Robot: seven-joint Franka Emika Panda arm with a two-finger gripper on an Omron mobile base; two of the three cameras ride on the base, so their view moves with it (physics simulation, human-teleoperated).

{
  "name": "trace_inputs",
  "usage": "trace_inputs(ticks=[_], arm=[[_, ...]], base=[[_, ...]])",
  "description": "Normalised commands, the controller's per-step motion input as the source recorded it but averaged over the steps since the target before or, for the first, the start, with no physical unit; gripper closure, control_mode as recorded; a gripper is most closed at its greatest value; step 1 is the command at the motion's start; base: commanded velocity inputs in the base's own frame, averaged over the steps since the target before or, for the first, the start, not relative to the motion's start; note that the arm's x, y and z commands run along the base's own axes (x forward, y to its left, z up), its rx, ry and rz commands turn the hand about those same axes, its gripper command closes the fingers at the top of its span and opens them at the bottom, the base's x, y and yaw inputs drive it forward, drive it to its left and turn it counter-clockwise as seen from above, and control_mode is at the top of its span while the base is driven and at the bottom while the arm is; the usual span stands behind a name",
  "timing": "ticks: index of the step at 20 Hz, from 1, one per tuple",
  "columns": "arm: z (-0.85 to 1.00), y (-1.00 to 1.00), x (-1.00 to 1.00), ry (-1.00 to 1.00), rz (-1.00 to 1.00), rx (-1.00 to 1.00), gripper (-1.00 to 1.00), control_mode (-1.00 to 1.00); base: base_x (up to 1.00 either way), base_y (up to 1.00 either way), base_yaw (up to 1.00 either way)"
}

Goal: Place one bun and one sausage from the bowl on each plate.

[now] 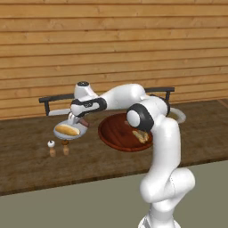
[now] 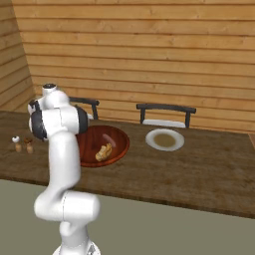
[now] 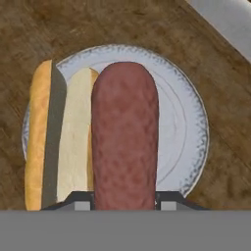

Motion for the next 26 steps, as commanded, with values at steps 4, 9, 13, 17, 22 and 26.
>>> trace_inputs(ticks=[4,9,13,17,22,26], arm=[[-0.54,-0.09,0.00,0.04,0.00,0.00,1.00,-1.00],[-0.31,-0.01,0.15,0.00,0.00,0.00,1.00,-1.00],[0.00,0.14,0.36,0.00,0.00,0.00,1.00,-1.00],[-0.14,0.14,0.09,0.00,0.00,0.00,1.00,-1.00],[-0.01,0.09,0.04,0.00,0.00,0.00,-1.00,-1.00],[0.00,0.02,0.12,0.00,0.00,0.00,-1.00,-1.00]], base=[[0.00,0.00,0.00],[0.00,0.00,0.00],[0.00,0.00,0.00],[0.00,0.00,0.00],[0.00,0.00,0.00],[0.00,0.00,0.00]])
